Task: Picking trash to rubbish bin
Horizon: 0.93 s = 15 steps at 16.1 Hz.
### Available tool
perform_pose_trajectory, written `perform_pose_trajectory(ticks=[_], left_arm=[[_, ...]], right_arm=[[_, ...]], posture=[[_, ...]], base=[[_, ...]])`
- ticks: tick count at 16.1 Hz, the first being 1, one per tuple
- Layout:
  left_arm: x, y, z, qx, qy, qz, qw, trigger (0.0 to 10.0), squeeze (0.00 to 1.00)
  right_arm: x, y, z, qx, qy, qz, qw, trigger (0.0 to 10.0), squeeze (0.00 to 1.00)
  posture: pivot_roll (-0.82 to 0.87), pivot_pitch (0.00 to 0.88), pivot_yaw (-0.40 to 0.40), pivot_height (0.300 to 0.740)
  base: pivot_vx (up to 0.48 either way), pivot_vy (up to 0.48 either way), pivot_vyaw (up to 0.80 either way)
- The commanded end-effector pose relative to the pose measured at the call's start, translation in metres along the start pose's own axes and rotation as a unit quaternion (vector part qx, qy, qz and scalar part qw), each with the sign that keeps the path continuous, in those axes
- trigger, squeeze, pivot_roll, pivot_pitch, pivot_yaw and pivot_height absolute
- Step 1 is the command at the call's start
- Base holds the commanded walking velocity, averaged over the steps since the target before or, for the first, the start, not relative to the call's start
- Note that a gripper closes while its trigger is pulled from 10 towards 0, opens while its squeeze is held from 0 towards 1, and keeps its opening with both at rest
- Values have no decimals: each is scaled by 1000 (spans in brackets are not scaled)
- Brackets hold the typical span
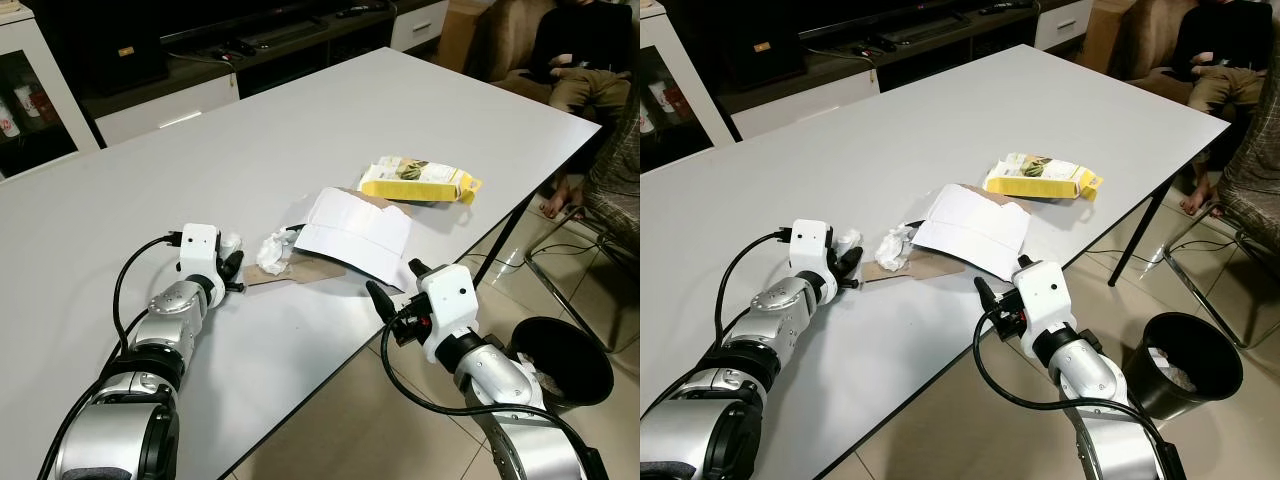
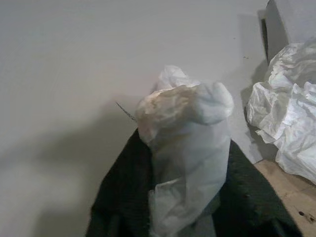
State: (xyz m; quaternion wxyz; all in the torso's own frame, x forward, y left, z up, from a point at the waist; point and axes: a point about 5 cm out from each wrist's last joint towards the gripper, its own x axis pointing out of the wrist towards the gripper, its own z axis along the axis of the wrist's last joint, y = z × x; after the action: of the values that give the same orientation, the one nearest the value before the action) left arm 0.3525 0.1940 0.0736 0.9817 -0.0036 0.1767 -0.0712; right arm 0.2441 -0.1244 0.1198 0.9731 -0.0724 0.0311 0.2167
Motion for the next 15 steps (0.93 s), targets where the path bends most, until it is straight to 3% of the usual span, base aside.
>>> perform_pose_trajectory(ticks=[1,6,8,9,12,13,14,15], left_arm=[[1,0,6,-5,-8,-6,1000,0,0],[-4,11,22,-25,-65,-4,998,0,0],[-16,17,42,-26,-145,-5,989,0,0],[-29,18,60,-54,-217,-7,975,0,0],[-48,14,64,-45,-247,-20,968,0,0],[-55,10,64,-23,-254,-21,967,0,0],[-67,0,63,17,-245,-25,969,10000,0],[-76,-9,63,35,-240,-29,970,10000,0]], right_arm=[[3,-2,2,-6,-3,-6,1000,10000,0],[5,-2,4,-8,-12,-13,1000,10000,0],[5,-5,5,-5,-19,-28,999,10000,0],[5,-6,5,-6,-21,-30,999,10000,0],[6,-5,8,-3,-29,-35,999,10000,0],[6,-6,8,-3,-29,-43,999,10000,0],[6,-9,8,3,-28,-61,998,10000,0],[6,-10,7,8,-27,-68,997,10000,0]], posture=[[-63,7,29,740],[-75,0,47,740],[-75,0,53,740],[-73,0,53,740],[-73,0,61,740],[-72,0,61,740],[-66,0,54,740],[-62,0,48,740]], base=[[0,0,0],[0,0,0],[0,0,0],[0,0,0],[0,0,0],[0,0,0],[0,0,0],[0,0,0]])
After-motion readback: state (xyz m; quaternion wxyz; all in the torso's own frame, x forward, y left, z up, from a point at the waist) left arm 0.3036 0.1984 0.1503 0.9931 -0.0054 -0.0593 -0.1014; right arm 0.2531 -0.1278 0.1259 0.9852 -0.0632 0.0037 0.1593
